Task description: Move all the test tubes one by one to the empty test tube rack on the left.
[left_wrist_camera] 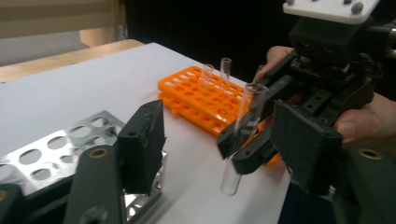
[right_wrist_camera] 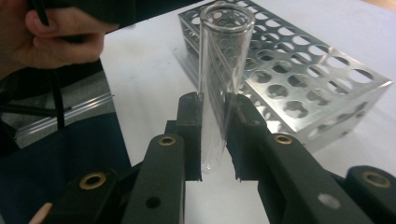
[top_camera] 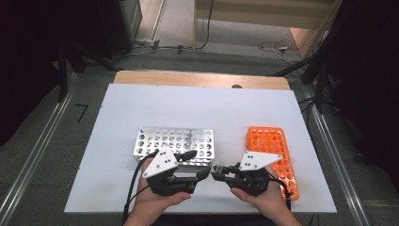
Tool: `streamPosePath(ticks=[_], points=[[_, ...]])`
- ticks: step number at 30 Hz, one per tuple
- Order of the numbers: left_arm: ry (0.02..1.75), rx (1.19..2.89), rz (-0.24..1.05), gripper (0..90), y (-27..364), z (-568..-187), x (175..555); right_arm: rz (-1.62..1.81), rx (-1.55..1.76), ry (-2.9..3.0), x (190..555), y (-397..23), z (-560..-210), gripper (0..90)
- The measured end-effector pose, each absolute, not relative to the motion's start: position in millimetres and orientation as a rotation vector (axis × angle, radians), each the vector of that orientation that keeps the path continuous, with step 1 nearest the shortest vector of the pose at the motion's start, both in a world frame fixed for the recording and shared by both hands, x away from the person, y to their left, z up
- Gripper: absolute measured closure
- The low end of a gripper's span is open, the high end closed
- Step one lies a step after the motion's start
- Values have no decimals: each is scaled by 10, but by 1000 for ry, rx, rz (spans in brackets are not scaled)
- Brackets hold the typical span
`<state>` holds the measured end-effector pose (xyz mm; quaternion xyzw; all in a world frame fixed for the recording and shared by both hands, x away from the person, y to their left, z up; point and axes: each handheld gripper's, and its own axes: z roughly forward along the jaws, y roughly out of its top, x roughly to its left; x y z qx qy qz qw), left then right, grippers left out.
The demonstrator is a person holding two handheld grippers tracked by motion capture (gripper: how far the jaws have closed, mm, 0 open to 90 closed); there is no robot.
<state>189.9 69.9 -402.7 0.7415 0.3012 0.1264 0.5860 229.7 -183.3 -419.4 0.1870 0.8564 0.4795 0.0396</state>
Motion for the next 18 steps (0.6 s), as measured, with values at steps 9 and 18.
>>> streamPosePath(ticks=[9,18], points=[[638,1771,264,570,500,-4054,1875,1447,515,2654,2234,-1712,-4221,743],[630,1796,269,711,429,-4083,1879,1453,494,2663,2213,-1692,-4216,744]])
